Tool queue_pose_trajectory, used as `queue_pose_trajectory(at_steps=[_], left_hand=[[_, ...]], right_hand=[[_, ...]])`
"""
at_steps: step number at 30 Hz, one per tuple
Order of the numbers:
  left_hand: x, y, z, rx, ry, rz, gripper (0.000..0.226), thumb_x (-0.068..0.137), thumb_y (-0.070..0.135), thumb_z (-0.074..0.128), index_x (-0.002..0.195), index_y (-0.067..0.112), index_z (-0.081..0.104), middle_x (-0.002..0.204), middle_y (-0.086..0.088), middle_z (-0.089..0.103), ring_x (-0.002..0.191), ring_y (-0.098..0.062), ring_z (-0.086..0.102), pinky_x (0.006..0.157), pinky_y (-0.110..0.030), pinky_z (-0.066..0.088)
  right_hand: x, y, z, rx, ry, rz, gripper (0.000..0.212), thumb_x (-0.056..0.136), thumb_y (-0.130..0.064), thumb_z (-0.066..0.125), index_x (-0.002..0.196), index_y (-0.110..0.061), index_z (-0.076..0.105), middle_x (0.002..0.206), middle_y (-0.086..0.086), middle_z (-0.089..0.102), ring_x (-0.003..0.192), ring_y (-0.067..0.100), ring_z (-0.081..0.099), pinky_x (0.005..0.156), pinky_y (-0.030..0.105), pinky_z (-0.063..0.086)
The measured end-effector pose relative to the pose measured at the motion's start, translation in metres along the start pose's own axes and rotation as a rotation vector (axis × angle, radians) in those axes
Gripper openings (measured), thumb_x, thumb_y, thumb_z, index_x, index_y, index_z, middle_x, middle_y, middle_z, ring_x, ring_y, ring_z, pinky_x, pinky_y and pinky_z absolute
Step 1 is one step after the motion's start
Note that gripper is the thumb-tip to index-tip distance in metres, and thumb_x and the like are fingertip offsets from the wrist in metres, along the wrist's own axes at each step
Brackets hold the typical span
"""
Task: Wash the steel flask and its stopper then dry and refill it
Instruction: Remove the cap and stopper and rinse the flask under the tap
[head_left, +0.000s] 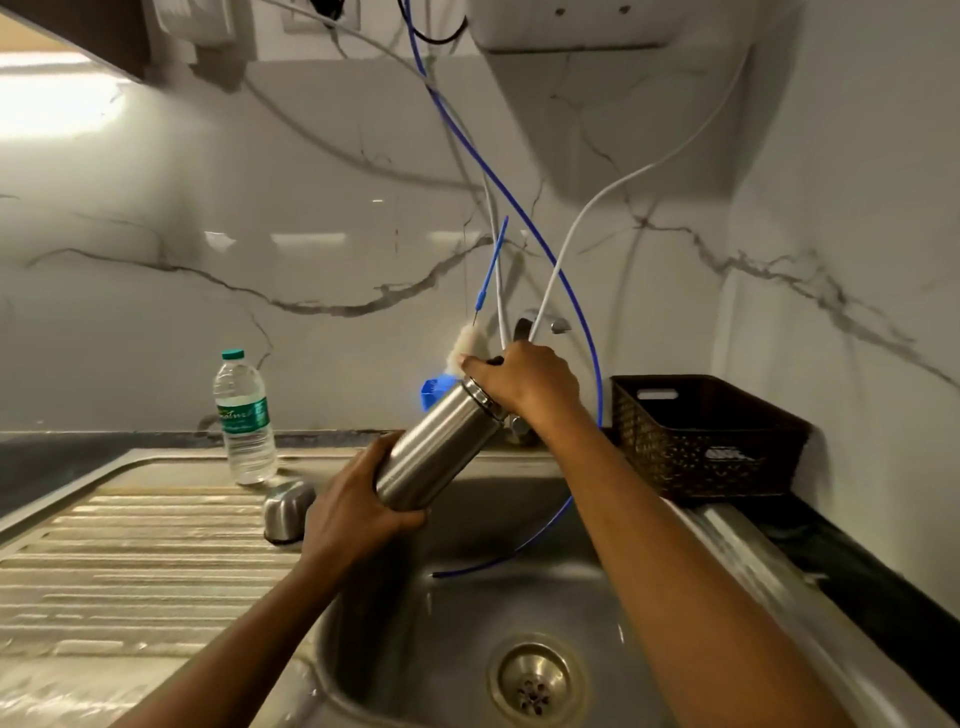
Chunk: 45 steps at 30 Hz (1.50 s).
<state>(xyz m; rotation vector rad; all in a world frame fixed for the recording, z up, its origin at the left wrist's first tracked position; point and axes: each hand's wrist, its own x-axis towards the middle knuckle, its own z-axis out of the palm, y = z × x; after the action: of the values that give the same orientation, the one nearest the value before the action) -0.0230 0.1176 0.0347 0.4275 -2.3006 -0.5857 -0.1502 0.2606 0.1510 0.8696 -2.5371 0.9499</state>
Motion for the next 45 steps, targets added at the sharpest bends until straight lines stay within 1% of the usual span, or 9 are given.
queue_pose_trajectory(at_steps=[11, 13, 18, 23, 28, 33, 37, 41, 45], left_hand=[[-0.001, 0.005, -0.007, -0.367, -0.294, -0.077, 0.074, 0.043, 0.046, 0.084, 0.106, 0.048, 0.047, 0.101, 0.015, 0.059, 0.089, -0.002, 0.058, 0.066, -0.01, 0.043], [-0.004, 0.007, -0.002, -0.352, -0.275, -0.081, 0.077, 0.043, 0.049, 0.081, 0.113, 0.042, 0.048, 0.103, 0.011, 0.061, 0.093, -0.009, 0.06, 0.071, -0.015, 0.046], [-0.013, 0.01, -0.003, 0.059, -0.101, -0.077, 0.088, 0.063, 0.048, 0.082, 0.137, 0.038, 0.035, 0.107, 0.009, 0.055, 0.087, -0.009, 0.052, 0.07, -0.026, 0.041], [-0.011, 0.008, -0.006, -0.051, -0.15, -0.095, 0.094, 0.055, 0.051, 0.084, 0.137, 0.033, 0.039, 0.104, 0.009, 0.056, 0.088, -0.009, 0.053, 0.065, -0.022, 0.041], [-0.011, 0.007, -0.005, -0.284, -0.235, -0.122, 0.103, 0.037, 0.063, 0.073, 0.13, 0.031, 0.042, 0.11, 0.002, 0.057, 0.095, -0.013, 0.057, 0.08, -0.033, 0.054], [-0.013, 0.006, -0.003, -0.048, -0.136, -0.065, 0.09, 0.062, 0.041, 0.085, 0.138, 0.032, 0.037, 0.108, 0.005, 0.055, 0.09, -0.012, 0.053, 0.069, -0.025, 0.041], [-0.015, 0.008, -0.002, -0.002, -0.116, -0.032, 0.089, 0.064, 0.04, 0.084, 0.139, 0.032, 0.036, 0.104, 0.008, 0.05, 0.088, -0.01, 0.051, 0.065, -0.022, 0.037], [-0.012, 0.003, -0.002, -0.219, -0.178, -0.058, 0.084, 0.064, 0.03, 0.087, 0.134, 0.026, 0.041, 0.11, 0.001, 0.055, 0.091, -0.01, 0.053, 0.069, -0.017, 0.041], [-0.012, -0.002, 0.002, -0.229, -0.219, -0.07, 0.087, 0.05, 0.05, 0.084, 0.125, 0.039, 0.039, 0.106, 0.006, 0.057, 0.09, -0.009, 0.056, 0.072, -0.022, 0.047]], right_hand=[[0.006, 0.018, 0.006, 0.397, 0.134, -0.526, 0.014, 0.087, -0.027, 0.056, 0.079, -0.016, 0.061, 0.071, -0.01, 0.058, 0.069, 0.003, 0.056, 0.068, 0.016, 0.045], [0.01, 0.024, 0.0, 0.449, 0.011, -0.487, 0.014, 0.091, -0.029, 0.057, 0.088, -0.016, 0.061, 0.078, -0.01, 0.06, 0.078, 0.006, 0.059, 0.075, 0.024, 0.049], [0.006, 0.01, -0.002, -0.07, -0.204, -0.021, 0.076, 0.083, -0.076, 0.028, 0.1, -0.008, 0.059, 0.092, 0.009, 0.062, 0.084, 0.023, 0.062, 0.07, 0.031, 0.051], [0.006, 0.012, 0.004, -0.055, 0.01, -0.314, 0.043, 0.096, -0.048, 0.04, 0.086, -0.01, 0.057, 0.08, 0.005, 0.06, 0.075, 0.02, 0.059, 0.071, 0.034, 0.05], [0.006, 0.031, -0.016, 0.554, -0.501, -0.431, 0.03, 0.094, -0.034, 0.051, 0.12, -0.021, 0.053, 0.123, 0.002, 0.05, 0.111, 0.019, 0.052, 0.091, 0.034, 0.051], [0.002, 0.015, -0.014, 0.081, -0.325, -0.059, 0.081, 0.08, -0.079, 0.02, 0.116, -0.017, 0.057, 0.102, 0.007, 0.063, 0.085, 0.021, 0.061, 0.064, 0.03, 0.047], [0.005, 0.011, -0.003, -0.177, -0.111, -0.184, 0.068, 0.089, -0.069, 0.028, 0.096, -0.01, 0.06, 0.093, 0.009, 0.064, 0.084, 0.022, 0.061, 0.078, 0.035, 0.049], [0.004, 0.022, -0.019, 0.266, -0.448, -0.452, 0.035, 0.097, -0.039, 0.042, 0.12, -0.013, 0.047, 0.117, 0.01, 0.054, 0.105, 0.024, 0.057, 0.088, 0.038, 0.052], [0.003, 0.033, -0.033, 0.384, -0.583, -0.317, 0.035, 0.097, -0.041, 0.042, 0.129, -0.028, 0.042, 0.132, 0.005, 0.047, 0.111, 0.023, 0.052, 0.088, 0.038, 0.051]])
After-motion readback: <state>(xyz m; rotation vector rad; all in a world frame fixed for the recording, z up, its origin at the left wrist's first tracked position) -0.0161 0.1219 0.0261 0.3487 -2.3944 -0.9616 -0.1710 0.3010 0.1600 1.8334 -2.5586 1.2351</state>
